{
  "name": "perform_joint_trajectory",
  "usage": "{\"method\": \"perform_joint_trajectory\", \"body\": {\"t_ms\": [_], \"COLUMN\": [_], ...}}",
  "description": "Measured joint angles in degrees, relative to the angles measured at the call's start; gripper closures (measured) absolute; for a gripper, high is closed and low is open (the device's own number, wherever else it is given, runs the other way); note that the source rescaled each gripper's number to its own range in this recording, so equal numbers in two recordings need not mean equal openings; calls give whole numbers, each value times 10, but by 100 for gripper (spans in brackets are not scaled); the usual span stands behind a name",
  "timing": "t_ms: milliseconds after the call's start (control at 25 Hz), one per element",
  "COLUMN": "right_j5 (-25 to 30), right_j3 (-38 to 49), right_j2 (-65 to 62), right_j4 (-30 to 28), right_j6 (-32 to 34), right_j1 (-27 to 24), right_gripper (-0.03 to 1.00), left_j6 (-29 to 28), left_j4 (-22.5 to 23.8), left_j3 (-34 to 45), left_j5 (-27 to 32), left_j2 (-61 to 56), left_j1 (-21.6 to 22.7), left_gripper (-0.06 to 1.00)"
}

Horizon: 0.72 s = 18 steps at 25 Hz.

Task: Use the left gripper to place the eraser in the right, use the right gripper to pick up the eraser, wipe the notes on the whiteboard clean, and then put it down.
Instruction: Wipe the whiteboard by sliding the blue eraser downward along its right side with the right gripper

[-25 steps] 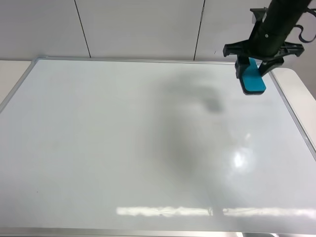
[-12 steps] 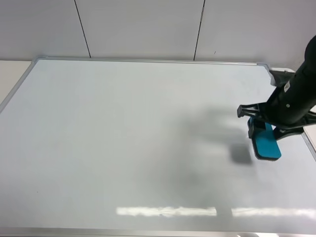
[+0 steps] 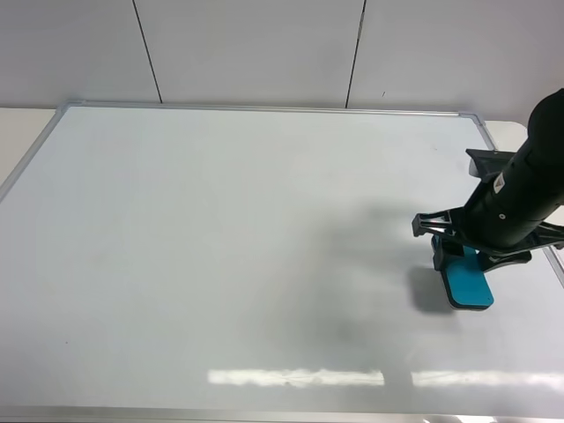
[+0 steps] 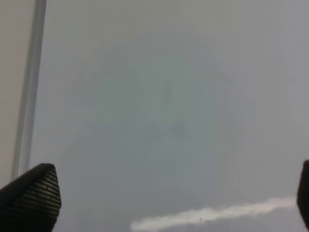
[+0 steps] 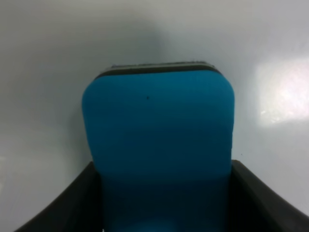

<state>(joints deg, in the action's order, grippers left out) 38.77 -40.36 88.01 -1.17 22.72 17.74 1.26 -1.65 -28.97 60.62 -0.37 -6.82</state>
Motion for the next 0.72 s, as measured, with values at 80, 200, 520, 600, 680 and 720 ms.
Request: {"method": "perform_joint_trajectory", "body": {"t_ms": [80,200,520,600,680,720], "right_j5": [1,1,0,0,0,-1], "right_j3": [1,1,1,1,1,1], "right_j2": [0,0,0,0,0,0], "right_j4": [-1,-4,-21,-25,-25,-25], "right_j6": [17,30,17,15,15,15], "right_j1": [2,2,3,5,6,6], "right_gripper": [94,94,19,5,0,-1], "left_j6": [0,0,0,0,0,0], "left_j4": [0,0,0,0,0,0], "left_j3": [0,0,0,0,0,0], "left_j5": [0,0,0,0,0,0], "left_j2": [0,0,0,0,0,0], "left_j1": [0,0,0,0,0,0], "left_gripper": [-6,-6,-6,-6,-6,-6]}}
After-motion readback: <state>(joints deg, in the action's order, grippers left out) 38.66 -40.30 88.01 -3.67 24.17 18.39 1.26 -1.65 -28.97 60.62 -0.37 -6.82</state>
